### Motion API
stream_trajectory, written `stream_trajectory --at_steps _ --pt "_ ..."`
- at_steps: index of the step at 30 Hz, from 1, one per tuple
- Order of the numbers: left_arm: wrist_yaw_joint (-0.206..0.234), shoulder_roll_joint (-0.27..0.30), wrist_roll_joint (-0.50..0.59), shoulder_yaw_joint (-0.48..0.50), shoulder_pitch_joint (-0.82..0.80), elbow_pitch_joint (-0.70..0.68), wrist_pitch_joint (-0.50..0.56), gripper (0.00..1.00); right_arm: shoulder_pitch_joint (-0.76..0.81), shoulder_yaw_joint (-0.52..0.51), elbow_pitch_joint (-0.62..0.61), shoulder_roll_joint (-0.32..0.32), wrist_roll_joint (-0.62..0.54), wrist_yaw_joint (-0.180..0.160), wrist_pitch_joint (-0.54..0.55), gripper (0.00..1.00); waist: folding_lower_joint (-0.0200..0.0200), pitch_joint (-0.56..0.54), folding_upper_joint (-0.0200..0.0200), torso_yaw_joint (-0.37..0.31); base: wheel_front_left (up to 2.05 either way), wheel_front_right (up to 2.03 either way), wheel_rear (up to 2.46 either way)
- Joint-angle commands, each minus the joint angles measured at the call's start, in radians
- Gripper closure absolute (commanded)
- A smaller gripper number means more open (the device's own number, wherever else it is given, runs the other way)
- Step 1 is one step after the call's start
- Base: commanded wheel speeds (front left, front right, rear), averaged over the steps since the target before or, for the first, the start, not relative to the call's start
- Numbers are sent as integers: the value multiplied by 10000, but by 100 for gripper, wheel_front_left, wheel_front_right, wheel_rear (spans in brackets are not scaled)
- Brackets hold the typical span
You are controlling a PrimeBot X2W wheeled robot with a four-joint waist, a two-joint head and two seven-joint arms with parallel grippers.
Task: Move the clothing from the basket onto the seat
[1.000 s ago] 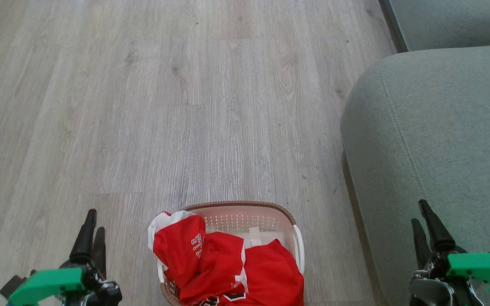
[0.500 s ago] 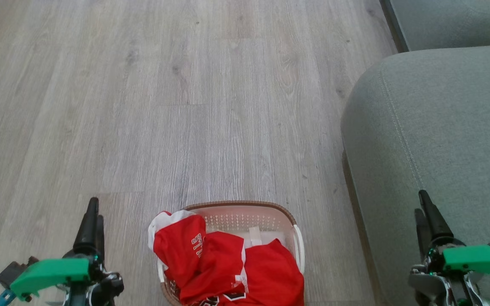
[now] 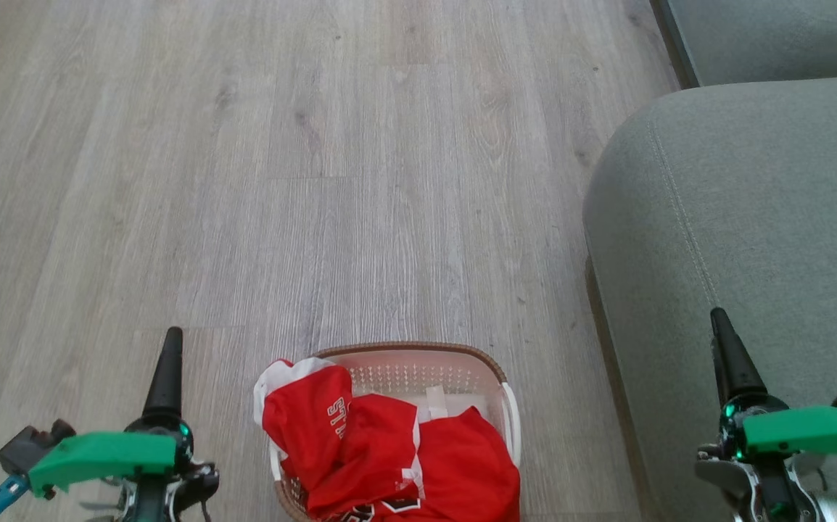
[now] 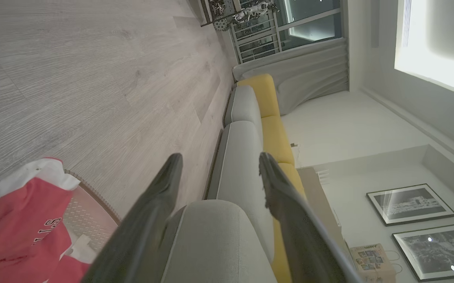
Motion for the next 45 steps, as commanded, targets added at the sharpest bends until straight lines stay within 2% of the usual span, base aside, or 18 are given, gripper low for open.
stream_trajectory --at_steps 1,24,45 --pt "-10 113 376 33 -581 -441 -113 0 -378 120 -470 -237 -317 -1 -133 0 0 1 0 2 0 0 0" --pt "81 128 3784 -327 -764 -859 -785 0 -355 560 -911 -551 -3250 -1 -814 0 0 42 0 31 0 0 0" --pt "243 259 7501 -741 -923 -1230 -1400 0 -420 783 -1169 -679 -6578 -1 -1436 0 0 125 0 62 0 0 0"
